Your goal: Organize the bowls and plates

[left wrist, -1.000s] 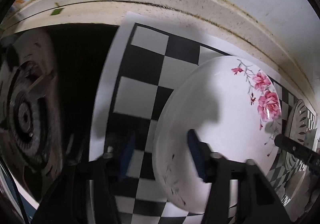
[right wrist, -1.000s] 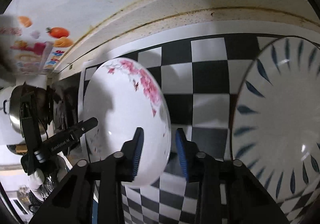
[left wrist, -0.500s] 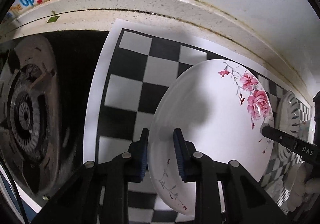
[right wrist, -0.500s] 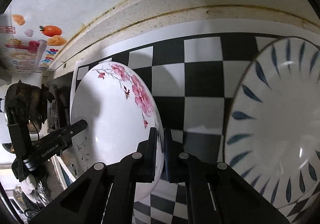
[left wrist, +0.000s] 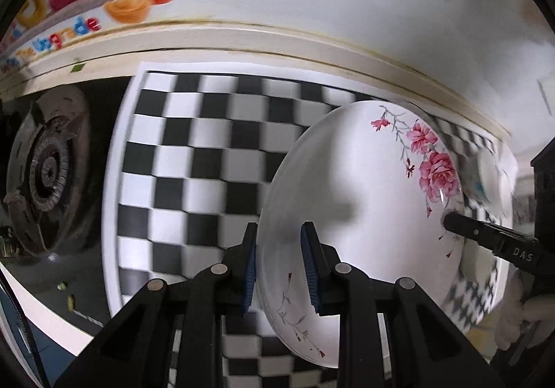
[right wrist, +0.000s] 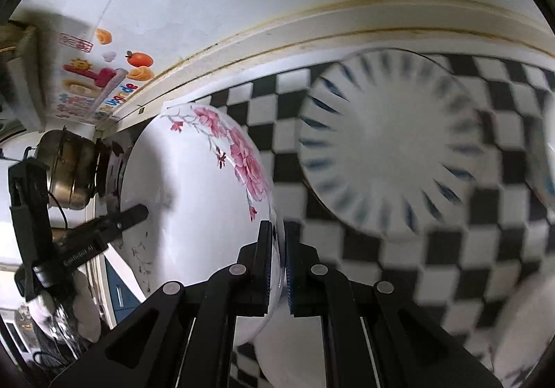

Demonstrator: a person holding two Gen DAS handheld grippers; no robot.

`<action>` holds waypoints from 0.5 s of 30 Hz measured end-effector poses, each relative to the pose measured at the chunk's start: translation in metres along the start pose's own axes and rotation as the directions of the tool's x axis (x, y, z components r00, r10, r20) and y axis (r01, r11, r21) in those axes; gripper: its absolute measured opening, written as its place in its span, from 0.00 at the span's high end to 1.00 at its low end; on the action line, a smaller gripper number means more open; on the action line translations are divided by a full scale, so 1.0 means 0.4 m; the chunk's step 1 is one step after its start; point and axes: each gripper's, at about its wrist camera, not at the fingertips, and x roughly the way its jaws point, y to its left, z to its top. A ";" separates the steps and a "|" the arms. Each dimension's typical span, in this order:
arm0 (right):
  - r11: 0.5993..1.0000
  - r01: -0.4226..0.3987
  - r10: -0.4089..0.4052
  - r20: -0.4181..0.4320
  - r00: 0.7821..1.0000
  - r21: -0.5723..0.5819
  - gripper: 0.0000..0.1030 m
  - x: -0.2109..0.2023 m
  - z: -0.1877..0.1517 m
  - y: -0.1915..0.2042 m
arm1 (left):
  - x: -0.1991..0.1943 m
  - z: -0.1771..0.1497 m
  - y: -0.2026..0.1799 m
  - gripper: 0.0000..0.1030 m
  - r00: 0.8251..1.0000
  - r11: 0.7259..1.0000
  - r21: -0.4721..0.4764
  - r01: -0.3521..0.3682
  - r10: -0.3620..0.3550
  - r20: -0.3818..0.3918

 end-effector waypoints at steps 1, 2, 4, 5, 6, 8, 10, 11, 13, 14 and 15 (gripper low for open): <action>1.000 0.003 -0.003 0.004 1.000 0.009 0.92 -0.019 -0.022 -0.017 | 0.001 0.001 -0.038 0.79 1.000 1.000 0.016 0.010 -0.010 -0.004; 1.000 0.008 -0.008 0.009 1.000 0.020 0.92 -0.043 -0.050 -0.041 | 0.002 -0.012 -0.066 0.79 1.000 0.999 0.031 0.019 -0.018 -0.009; 0.998 0.008 -0.009 0.020 1.000 0.055 0.92 -0.086 -0.105 -0.090 | 0.008 -0.043 -0.123 0.79 0.999 0.997 0.071 0.033 -0.031 -0.025; 0.998 0.012 -0.014 0.022 1.000 0.068 0.92 -0.103 -0.133 -0.115 | 0.016 -0.049 -0.141 0.79 0.999 0.996 0.078 0.038 -0.035 -0.033; 0.997 0.014 -0.016 0.025 1.000 0.082 0.92 -0.116 -0.156 -0.136 | 0.028 -0.066 -0.165 0.79 0.998 0.995 0.091 0.044 -0.040 -0.049; 0.994 0.023 -0.026 0.024 0.999 0.110 0.92 -0.139 -0.204 -0.180 | 0.048 -0.091 -0.195 0.79 0.996 0.993 0.104 0.051 -0.043 -0.074; 0.991 0.029 -0.032 0.019 0.999 0.127 0.92 -0.149 -0.237 -0.214 | 0.078 -0.126 -0.224 0.79 0.994 0.992 0.113 0.050 -0.038 -0.105; 0.990 0.032 -0.034 0.013 0.999 0.139 0.92 -0.151 -0.260 -0.235 | 0.094 -0.139 -0.237 0.79 0.992 0.992 0.120 0.047 -0.032 -0.123; 0.988 0.043 -0.044 0.001 0.999 0.148 0.92 -0.151 -0.285 -0.263 | 0.115 -0.166 -0.258 0.79 0.989 0.991 0.131 0.037 -0.017 -0.146; 0.987 0.047 -0.046 -0.006 0.999 0.155 0.92 -0.148 -0.299 -0.277 | 0.128 -0.179 -0.269 0.79 0.987 0.990 0.141 0.028 -0.005 -0.161; 0.986 0.050 -0.049 -0.013 0.999 0.160 0.92 -0.146 -0.312 -0.294 | 0.138 -0.189 -0.278 0.79 0.985 0.989 0.149 0.020 0.006 -0.171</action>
